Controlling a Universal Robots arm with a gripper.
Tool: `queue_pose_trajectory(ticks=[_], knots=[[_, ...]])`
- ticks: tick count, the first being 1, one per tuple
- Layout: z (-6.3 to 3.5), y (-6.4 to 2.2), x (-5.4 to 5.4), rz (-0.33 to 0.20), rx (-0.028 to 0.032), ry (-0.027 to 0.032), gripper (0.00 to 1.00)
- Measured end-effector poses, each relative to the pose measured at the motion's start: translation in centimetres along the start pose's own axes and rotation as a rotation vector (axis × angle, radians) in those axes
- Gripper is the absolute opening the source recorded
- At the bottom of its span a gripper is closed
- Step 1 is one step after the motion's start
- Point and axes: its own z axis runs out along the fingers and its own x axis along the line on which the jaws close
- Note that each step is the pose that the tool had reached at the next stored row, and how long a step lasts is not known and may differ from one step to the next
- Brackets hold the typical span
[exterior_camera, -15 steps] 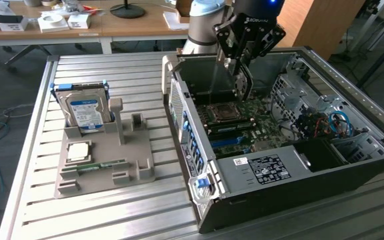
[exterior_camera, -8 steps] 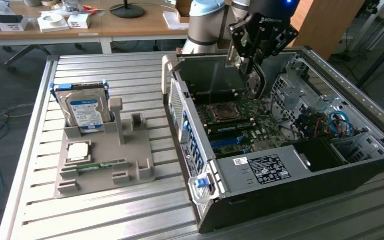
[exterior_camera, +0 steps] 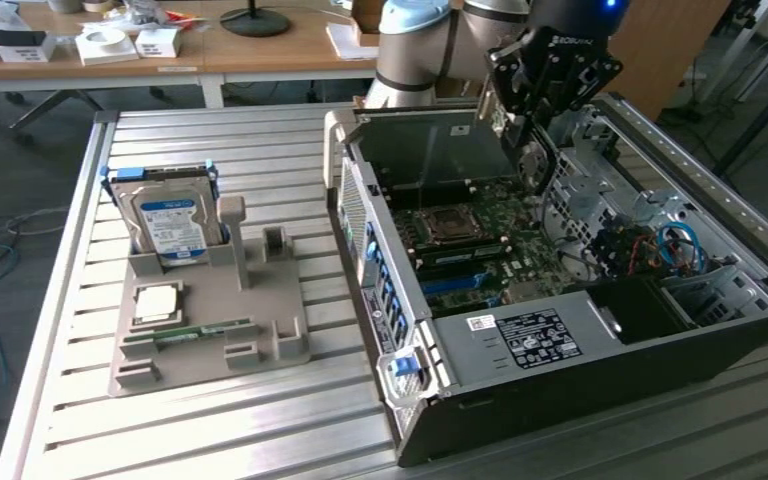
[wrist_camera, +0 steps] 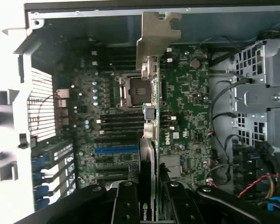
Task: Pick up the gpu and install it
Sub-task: 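Pick up the gpu and move the gpu toward the slot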
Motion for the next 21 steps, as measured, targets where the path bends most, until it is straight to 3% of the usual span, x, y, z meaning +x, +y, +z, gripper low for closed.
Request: queue_pose_trajectory(ticks=[5,15,21], knots=[[0.03,0.11,-1.3,-0.001,-0.0001,0.0000,0.27],[0.05,0.13,-1.6,-0.012,-0.0005,0.0005,0.27],[0.08,0.19,-2.4,-0.029,-0.0010,0.0013,0.27]])
